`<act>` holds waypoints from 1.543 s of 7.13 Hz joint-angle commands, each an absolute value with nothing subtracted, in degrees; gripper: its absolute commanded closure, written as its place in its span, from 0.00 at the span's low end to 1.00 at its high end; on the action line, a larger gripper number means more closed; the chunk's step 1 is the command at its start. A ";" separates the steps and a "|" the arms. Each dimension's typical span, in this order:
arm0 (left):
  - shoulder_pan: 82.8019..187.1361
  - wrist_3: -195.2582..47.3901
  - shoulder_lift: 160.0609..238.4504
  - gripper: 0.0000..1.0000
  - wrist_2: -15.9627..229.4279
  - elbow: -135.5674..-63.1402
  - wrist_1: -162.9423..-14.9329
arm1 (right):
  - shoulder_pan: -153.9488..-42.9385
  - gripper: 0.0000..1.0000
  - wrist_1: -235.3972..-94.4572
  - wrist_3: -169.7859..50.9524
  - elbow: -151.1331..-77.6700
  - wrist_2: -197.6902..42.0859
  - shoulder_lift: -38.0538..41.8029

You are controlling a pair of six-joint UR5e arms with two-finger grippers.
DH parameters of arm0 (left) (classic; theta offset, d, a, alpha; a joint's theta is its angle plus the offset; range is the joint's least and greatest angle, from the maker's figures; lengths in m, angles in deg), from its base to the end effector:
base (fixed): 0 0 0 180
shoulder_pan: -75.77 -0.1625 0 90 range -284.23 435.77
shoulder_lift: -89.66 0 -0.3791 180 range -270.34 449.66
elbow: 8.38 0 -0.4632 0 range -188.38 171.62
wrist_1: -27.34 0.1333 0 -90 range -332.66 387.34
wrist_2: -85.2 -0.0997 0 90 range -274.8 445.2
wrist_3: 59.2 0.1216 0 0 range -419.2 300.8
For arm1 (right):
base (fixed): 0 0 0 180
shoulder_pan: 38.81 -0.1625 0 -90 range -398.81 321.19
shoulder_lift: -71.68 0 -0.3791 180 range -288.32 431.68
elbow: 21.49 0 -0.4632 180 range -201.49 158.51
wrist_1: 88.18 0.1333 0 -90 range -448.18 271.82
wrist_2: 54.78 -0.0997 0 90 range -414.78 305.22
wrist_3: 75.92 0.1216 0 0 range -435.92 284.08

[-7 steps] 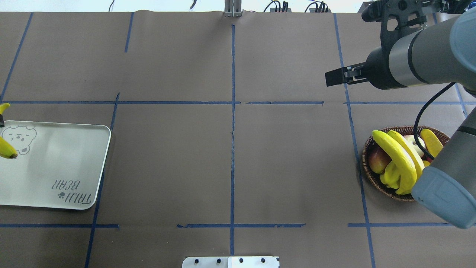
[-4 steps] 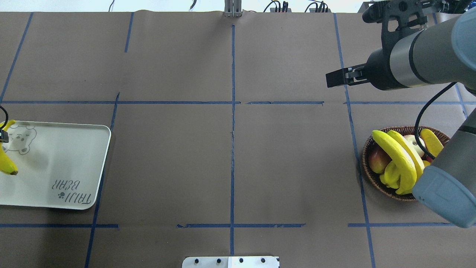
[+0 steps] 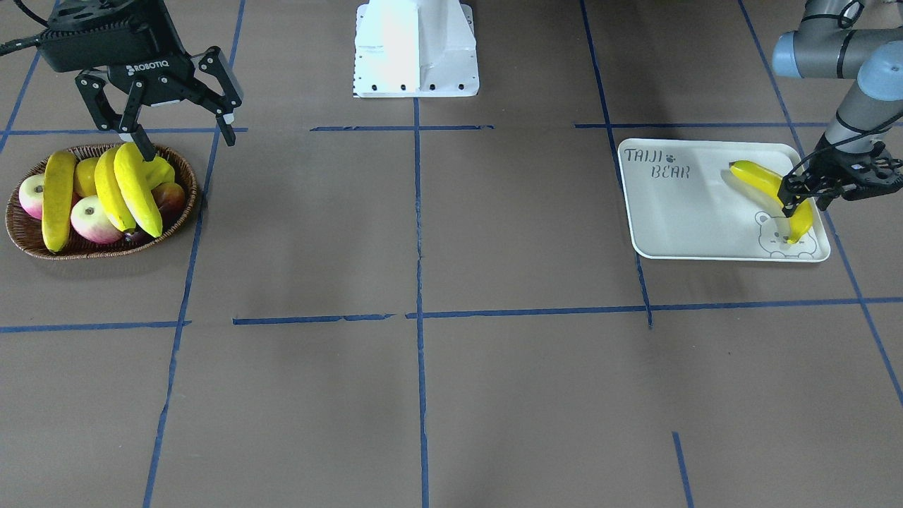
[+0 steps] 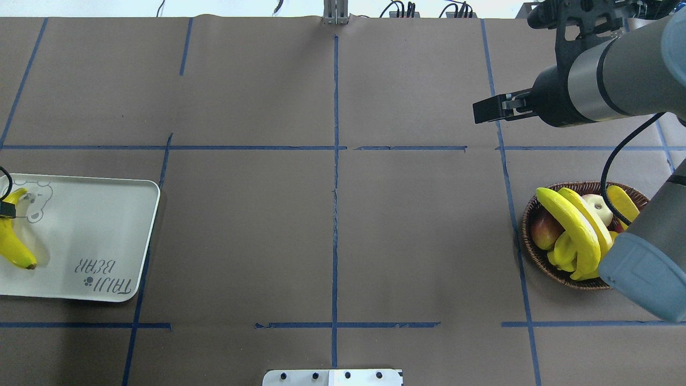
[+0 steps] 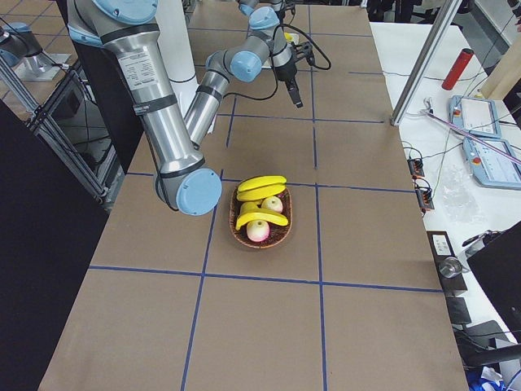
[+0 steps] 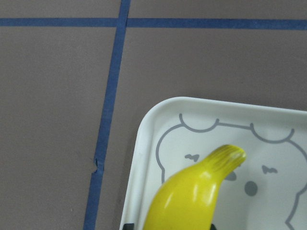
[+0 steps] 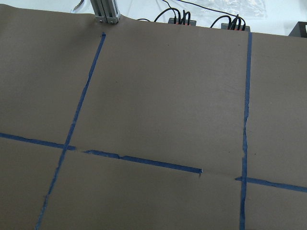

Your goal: Transfer all bananas from basket to plate

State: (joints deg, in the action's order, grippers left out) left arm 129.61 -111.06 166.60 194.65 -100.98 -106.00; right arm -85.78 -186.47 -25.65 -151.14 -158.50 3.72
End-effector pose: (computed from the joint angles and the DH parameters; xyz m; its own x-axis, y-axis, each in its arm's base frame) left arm 0.2294 -0.4712 0.6581 0.7940 -0.0995 -0.5997 0.2088 0.9711 0.1153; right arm -0.2759 -0.4486 0.0965 0.6837 -0.1775 0.7078 -0.1862 0.8954 0.4044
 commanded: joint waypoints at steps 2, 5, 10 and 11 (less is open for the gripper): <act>130.78 -110.88 167.00 0.00 207.13 -106.98 -103.02 | -88.89 0.00 -186.53 -29.39 -150.26 -162.69 0.43; 132.90 -110.88 173.73 0.00 209.04 -120.22 -79.02 | -90.76 0.00 -186.27 -39.26 -148.86 -165.59 -10.81; 132.99 -111.67 180.54 0.00 208.86 -126.06 -66.70 | -88.93 0.00 -185.74 -39.09 -137.35 -173.19 -12.61; 132.90 -111.76 180.63 0.00 208.86 -126.24 -66.70 | -86.39 0.00 -186.26 -38.92 -137.33 -171.69 -12.34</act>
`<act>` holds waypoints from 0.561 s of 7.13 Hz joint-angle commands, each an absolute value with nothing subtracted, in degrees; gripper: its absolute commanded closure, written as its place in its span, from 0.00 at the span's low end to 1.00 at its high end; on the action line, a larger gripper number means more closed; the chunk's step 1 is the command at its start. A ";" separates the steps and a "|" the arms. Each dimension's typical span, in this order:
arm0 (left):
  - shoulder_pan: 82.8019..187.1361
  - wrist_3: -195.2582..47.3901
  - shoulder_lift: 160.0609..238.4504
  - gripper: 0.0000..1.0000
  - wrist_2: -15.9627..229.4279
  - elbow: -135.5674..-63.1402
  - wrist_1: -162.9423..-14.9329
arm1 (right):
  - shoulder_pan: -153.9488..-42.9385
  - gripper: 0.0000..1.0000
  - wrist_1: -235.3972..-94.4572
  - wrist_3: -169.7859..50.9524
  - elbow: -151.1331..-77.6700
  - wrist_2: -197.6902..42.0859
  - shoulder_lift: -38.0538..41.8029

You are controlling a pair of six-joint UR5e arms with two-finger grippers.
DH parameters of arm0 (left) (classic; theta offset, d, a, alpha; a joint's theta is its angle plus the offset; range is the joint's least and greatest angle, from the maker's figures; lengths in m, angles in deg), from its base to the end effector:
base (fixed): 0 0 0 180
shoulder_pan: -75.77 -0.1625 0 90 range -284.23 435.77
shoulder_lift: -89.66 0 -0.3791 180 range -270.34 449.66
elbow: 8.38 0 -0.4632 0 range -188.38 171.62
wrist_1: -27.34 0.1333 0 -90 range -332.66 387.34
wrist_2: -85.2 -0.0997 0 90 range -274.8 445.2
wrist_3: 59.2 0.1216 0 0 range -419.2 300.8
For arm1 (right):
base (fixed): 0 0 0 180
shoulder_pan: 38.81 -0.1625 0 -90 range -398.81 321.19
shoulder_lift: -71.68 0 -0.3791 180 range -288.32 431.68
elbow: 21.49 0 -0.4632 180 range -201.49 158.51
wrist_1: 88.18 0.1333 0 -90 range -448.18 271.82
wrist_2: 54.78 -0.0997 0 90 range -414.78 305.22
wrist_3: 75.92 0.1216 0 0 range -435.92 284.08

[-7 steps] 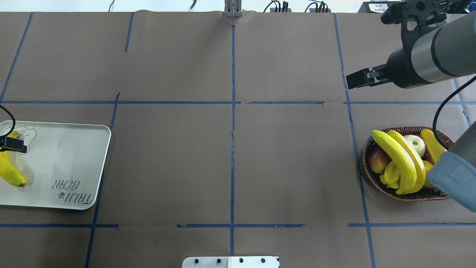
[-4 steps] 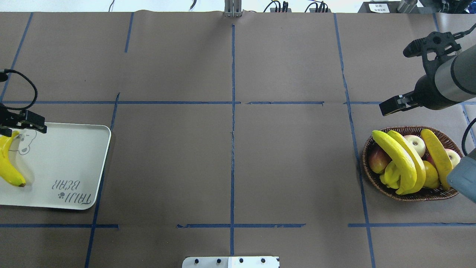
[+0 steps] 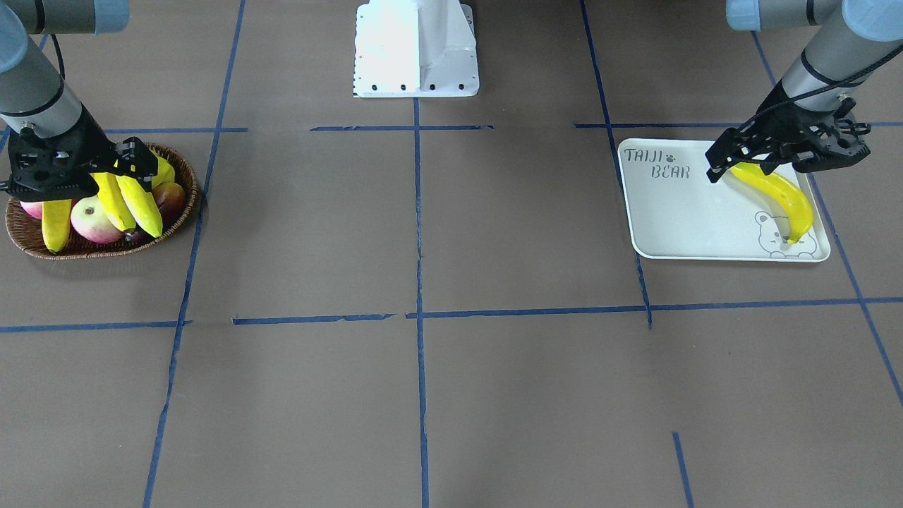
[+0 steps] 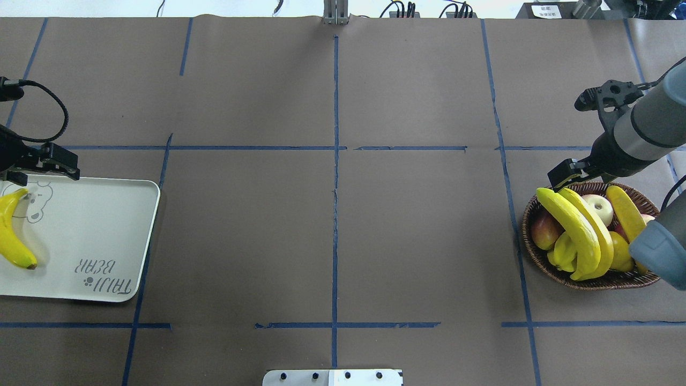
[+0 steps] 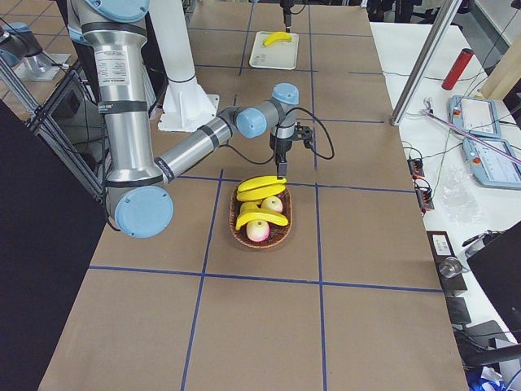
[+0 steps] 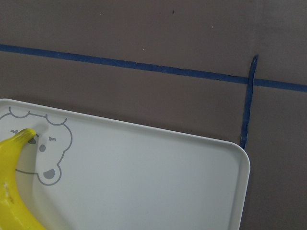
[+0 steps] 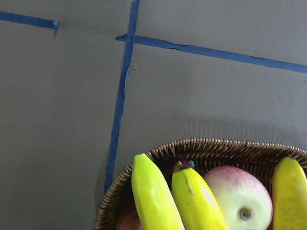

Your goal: Transfer all bananas from basket to plate

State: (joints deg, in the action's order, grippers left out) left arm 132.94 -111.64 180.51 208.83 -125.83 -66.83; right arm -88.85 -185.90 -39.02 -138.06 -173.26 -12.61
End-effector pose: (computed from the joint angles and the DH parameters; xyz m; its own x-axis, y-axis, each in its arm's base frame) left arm 0.2438 -0.4995 0.3539 0.6908 -0.1345 -0.7104 0.1480 0.9880 -0.0431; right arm -0.3048 -0.4810 0.3481 0.7877 -0.1544 0.5964 0.1390 0.9877 0.0720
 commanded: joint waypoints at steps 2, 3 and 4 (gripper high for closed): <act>132.90 -111.76 180.98 0.00 209.04 -126.33 -66.61 | -82.60 0.01 -188.44 -39.00 -137.33 -168.70 -12.34; 132.90 -111.76 180.98 0.00 209.04 -126.51 -66.53 | -81.89 0.01 -191.60 -39.09 -137.86 -167.29 -12.08; 132.99 -111.76 180.98 0.00 209.12 -126.68 -66.53 | -80.49 0.02 -193.02 -39.53 -137.69 -165.19 -11.90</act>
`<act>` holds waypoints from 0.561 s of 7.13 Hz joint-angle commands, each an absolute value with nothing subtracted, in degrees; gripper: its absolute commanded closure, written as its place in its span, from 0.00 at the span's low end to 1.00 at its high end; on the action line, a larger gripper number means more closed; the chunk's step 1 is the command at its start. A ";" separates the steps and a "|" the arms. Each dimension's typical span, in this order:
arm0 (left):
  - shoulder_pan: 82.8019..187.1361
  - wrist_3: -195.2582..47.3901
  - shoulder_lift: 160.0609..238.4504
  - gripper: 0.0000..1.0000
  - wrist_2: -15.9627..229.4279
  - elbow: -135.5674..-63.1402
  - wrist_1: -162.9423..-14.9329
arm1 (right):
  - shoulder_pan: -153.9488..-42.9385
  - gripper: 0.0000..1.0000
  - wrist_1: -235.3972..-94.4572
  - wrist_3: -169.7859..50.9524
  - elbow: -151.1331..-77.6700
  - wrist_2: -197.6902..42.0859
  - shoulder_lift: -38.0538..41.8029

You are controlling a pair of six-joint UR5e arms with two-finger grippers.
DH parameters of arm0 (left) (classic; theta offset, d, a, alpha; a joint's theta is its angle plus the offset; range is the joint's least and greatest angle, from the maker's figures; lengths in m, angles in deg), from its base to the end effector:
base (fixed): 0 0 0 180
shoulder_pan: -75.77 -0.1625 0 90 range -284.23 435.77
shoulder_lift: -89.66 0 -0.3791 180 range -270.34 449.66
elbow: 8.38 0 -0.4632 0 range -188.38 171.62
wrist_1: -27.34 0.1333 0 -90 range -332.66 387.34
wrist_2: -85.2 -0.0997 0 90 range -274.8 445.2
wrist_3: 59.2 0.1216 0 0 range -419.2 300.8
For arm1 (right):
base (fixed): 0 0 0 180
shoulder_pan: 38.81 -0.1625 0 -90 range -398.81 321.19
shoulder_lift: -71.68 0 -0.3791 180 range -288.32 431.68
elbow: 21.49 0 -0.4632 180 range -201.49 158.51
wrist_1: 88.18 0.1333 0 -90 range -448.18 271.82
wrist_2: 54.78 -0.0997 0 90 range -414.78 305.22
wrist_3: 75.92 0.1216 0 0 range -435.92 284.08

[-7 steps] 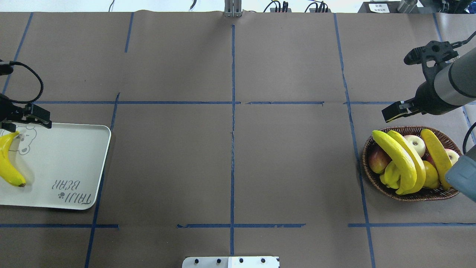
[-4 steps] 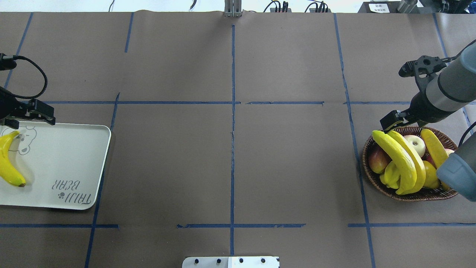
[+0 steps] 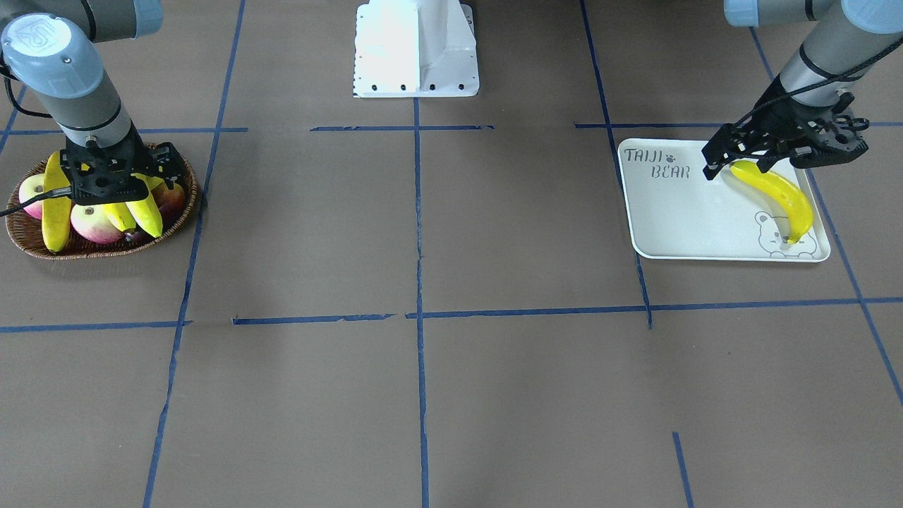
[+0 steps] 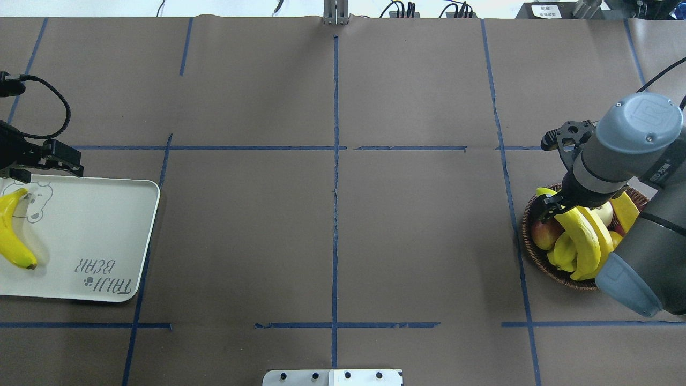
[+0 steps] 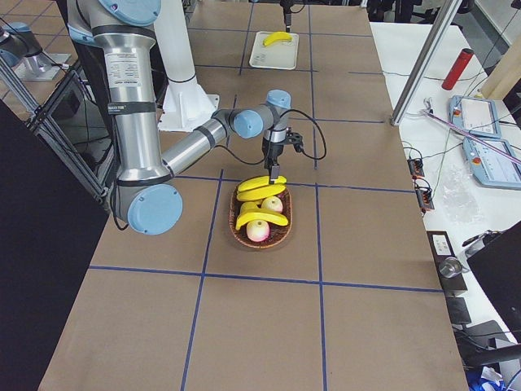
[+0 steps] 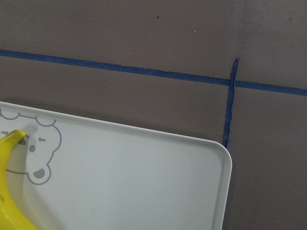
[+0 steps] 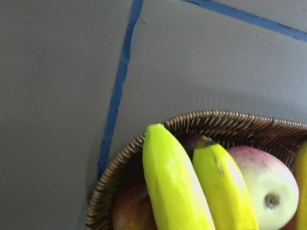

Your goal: Transfer all bananas from basket to plate

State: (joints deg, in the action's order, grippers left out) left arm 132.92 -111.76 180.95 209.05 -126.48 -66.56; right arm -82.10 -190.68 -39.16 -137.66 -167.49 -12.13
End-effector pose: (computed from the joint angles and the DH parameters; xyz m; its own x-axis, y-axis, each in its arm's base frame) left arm 0.2437 -0.4984 0.3439 0.6833 -0.1276 -0.7189 0.1466 0.9885 -0.0360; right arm -0.3513 -0.4496 0.3631 0.8400 -0.2240 0.4942 0.2271 0.9723 0.0549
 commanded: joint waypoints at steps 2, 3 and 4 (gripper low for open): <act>132.99 -111.85 180.98 0.00 209.13 -126.86 -66.53 | -80.30 0.15 -195.14 -39.79 -137.69 -163.76 -11.38; 132.99 -111.85 180.98 0.00 209.13 -126.86 -66.53 | -80.21 0.29 -195.14 -39.79 -137.69 -163.76 -11.37; 132.99 -111.85 180.98 0.00 209.13 -126.86 -66.53 | -80.30 0.49 -195.14 -40.58 -137.69 -163.76 -11.37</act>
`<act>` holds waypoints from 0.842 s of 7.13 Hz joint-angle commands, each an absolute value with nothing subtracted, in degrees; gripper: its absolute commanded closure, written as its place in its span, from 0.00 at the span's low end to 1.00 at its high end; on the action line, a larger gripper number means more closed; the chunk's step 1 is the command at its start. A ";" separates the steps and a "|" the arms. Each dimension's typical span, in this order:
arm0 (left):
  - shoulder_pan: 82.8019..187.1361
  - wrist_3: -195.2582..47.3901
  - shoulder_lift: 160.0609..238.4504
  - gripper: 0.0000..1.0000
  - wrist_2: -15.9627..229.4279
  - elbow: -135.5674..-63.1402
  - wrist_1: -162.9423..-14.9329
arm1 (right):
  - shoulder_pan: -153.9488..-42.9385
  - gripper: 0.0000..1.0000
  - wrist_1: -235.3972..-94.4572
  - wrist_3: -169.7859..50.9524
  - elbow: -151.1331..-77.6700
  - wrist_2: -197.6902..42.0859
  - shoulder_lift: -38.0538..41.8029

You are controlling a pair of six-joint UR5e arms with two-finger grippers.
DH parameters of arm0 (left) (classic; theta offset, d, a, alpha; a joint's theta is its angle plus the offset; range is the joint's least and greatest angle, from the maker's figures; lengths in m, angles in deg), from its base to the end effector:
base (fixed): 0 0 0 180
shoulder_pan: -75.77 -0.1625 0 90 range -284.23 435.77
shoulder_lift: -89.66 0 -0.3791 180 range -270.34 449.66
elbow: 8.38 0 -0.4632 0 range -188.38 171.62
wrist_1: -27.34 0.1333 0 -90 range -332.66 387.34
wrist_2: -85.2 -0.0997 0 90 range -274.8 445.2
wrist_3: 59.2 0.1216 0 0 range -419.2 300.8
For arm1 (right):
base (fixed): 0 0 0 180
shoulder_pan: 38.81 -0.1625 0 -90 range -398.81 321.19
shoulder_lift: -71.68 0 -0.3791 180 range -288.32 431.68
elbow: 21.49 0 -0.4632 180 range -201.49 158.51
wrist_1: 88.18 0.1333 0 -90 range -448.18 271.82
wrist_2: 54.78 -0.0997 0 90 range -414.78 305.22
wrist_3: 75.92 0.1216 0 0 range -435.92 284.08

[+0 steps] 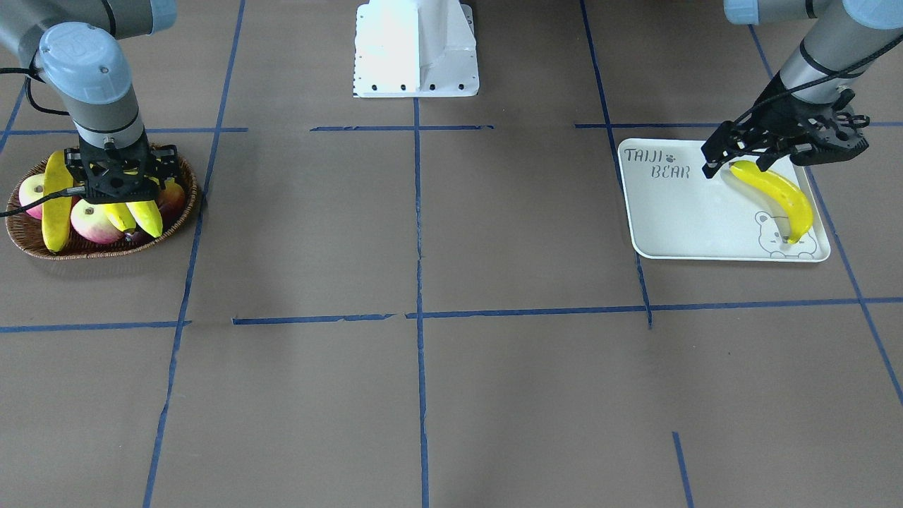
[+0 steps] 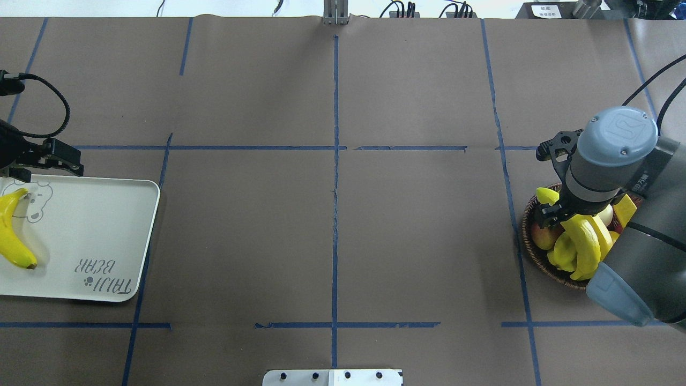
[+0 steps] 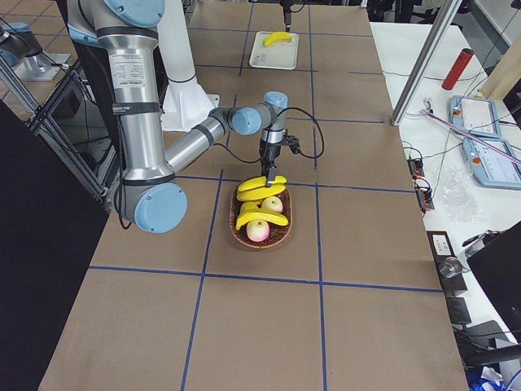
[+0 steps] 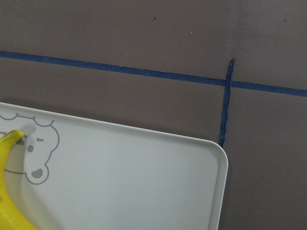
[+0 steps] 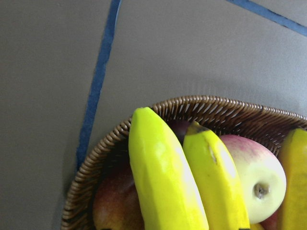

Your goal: Transfer all bananas from basket to plate

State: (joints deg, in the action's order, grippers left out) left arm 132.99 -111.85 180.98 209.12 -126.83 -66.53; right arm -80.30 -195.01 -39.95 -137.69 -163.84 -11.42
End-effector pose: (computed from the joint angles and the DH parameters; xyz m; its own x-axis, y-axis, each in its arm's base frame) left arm 0.2426 -0.4976 0.3403 0.6800 -0.1262 -0.7222 0.1481 0.9884 -0.0332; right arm -0.3586 -0.4421 0.3683 0.8737 -0.2485 0.4183 0.2544 0.9662 0.0426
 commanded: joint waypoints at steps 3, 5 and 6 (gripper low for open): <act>132.99 -111.94 180.98 0.00 209.13 -126.95 -66.53 | -81.35 0.89 -195.41 -42.70 -138.47 -163.76 -11.37; 132.99 -113.34 180.98 0.00 209.30 -127.47 -66.53 | -83.01 0.97 -202.05 -46.01 -143.37 -163.85 -11.20; 132.99 -113.43 180.98 0.00 209.30 -127.56 -66.53 | -85.37 0.99 -205.91 -48.99 -145.40 -164.37 -9.55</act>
State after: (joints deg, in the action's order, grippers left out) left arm 132.99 -113.14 180.98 209.26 -127.36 -66.53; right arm -83.12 -201.27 -45.67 -142.63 -163.93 -10.87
